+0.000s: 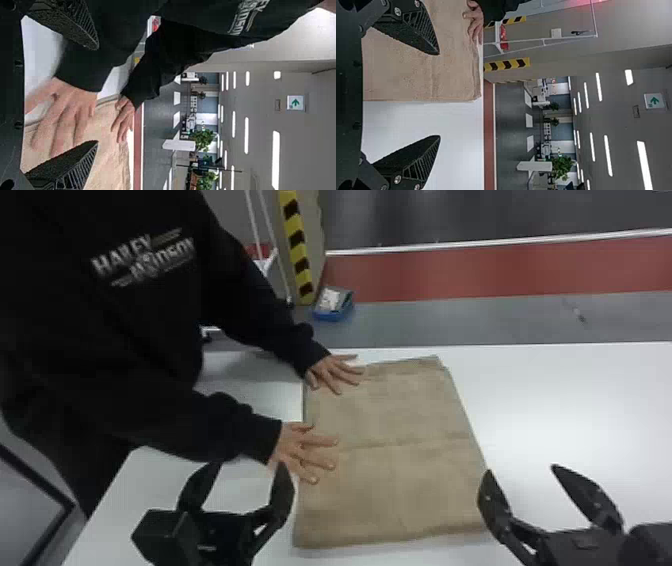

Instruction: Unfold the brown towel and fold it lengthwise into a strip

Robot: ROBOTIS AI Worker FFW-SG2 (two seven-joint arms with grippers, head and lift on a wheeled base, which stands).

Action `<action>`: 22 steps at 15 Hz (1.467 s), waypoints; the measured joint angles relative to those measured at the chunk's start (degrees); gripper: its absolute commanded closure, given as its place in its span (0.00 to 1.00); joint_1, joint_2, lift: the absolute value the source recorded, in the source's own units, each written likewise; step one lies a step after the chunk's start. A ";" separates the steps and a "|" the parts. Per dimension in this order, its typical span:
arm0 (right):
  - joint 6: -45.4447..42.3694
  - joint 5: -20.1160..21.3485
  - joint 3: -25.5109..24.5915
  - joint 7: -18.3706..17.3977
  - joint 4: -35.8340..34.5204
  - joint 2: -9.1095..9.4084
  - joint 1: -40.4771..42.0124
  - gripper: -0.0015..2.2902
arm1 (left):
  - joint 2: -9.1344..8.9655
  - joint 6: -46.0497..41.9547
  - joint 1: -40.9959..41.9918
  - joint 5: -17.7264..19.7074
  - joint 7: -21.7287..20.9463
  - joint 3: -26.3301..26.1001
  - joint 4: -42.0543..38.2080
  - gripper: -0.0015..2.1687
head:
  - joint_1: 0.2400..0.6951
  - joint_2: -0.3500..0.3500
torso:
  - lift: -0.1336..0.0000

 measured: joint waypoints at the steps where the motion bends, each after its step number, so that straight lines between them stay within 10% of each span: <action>1: -0.01 0.00 0.00 0.02 -0.01 -0.01 0.05 0.06 | 0.00 0.00 0.13 -0.02 0.00 0.00 -0.05 0.01 | 1.00 0.78 | 0.06; 22: 2.12 -0.21 -0.21 0.01 3.07 0.21 -3.42 0.06 | 0.00 0.00 -0.39 -0.02 0.00 0.18 0.93 0.01 | 1.00 0.77 | 0.06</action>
